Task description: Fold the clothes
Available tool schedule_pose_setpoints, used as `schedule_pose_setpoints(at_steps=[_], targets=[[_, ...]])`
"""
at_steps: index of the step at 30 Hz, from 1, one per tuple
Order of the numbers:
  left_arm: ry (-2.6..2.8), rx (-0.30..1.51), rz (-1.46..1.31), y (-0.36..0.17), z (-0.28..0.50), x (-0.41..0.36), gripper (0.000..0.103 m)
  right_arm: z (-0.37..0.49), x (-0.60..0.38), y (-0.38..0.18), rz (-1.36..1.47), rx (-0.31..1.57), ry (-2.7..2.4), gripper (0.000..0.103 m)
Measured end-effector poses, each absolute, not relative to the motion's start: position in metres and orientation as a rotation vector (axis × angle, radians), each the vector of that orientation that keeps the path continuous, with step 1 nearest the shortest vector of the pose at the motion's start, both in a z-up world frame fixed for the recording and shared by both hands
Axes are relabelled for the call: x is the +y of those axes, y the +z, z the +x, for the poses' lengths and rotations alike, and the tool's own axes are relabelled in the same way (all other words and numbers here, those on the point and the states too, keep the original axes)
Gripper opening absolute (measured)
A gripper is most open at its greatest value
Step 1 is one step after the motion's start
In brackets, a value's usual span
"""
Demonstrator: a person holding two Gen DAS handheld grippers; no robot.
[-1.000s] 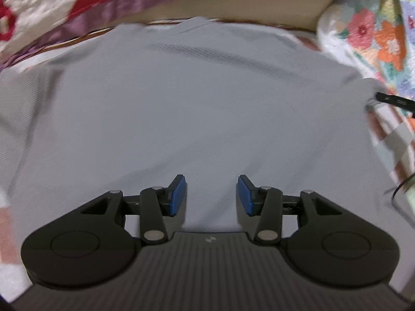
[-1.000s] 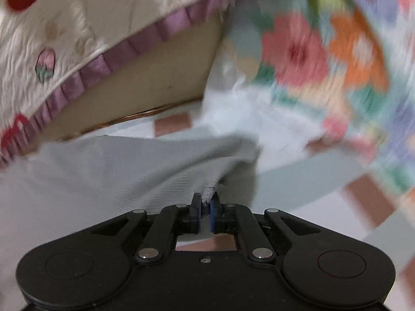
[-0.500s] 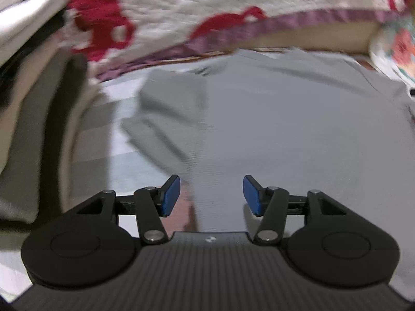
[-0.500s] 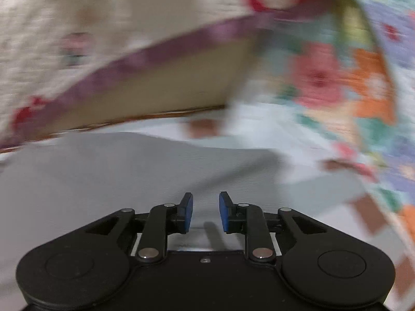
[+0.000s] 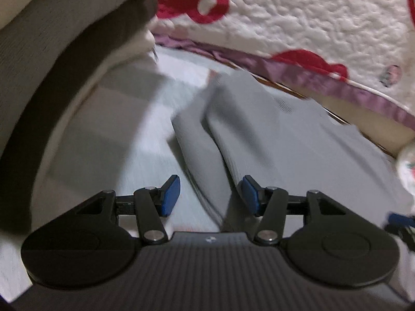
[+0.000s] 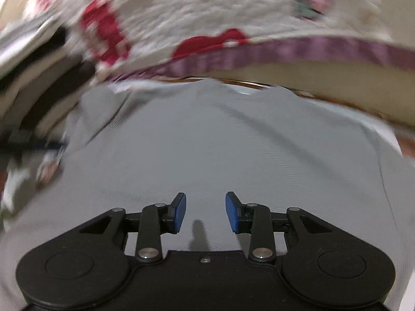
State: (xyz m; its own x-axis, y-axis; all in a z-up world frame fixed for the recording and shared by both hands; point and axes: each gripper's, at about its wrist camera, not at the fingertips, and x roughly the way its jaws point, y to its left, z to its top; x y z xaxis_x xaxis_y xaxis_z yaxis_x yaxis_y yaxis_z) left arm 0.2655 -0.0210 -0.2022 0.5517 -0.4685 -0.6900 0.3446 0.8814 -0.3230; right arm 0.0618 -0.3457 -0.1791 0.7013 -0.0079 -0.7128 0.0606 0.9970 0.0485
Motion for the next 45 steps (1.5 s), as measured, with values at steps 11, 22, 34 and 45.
schedule_pose_setpoints(at_steps=[11, 22, 34, 45], targets=[[-0.501, 0.587, 0.018, -0.179, 0.259, -0.031, 0.006, 0.061, -0.352, -0.197, 0.014, 0.84, -0.021, 0.046], [-0.346, 0.651, -0.083, -0.201, 0.237, 0.03, 0.004, 0.056, -0.356, -0.202, 0.051, 0.822, -0.048, 0.051], [-0.232, 0.748, -0.011, -0.208, 0.231, 0.038, 0.008, 0.055, -0.357, -0.204, 0.061, 0.812, -0.058, 0.058], [-0.258, 0.718, 0.08, -0.18, 0.192, 0.03, 0.012, 0.026, -0.413, -0.184, 0.115, 0.739, -0.353, 0.062]])
